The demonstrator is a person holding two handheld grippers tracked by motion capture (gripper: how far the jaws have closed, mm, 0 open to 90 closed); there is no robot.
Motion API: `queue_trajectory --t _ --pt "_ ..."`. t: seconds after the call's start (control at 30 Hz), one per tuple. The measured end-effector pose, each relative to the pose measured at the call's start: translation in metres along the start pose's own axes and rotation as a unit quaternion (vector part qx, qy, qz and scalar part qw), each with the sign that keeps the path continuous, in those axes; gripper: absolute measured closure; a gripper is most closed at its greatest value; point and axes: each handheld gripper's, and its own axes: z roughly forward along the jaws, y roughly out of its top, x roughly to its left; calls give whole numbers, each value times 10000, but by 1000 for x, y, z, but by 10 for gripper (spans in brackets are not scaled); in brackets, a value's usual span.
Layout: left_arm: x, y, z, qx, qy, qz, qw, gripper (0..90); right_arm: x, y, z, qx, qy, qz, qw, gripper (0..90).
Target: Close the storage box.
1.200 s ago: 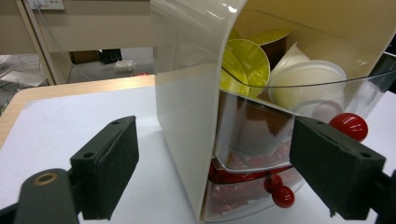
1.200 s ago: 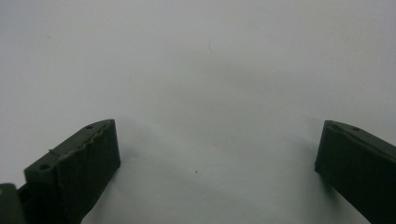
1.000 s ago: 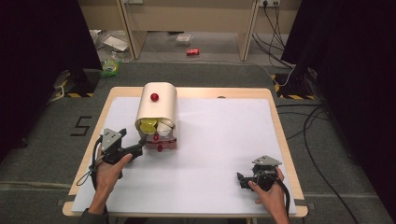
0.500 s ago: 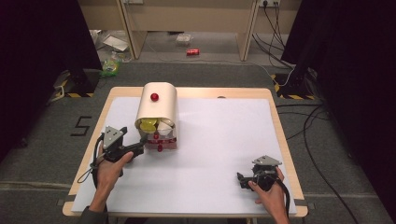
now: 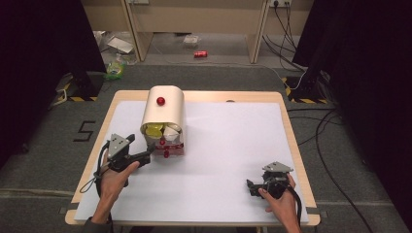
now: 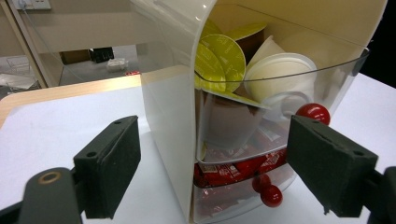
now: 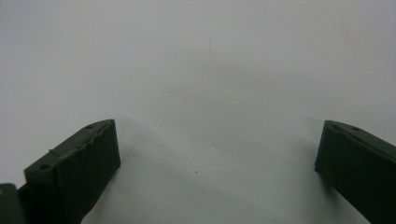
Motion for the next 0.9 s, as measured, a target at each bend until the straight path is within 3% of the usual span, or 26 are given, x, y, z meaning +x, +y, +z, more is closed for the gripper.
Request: queue_trajectory --t 0.9 --pt "1 -11 -10 -4 -84 -10 10000 165 0 0 0 0 5 7 10000 3"
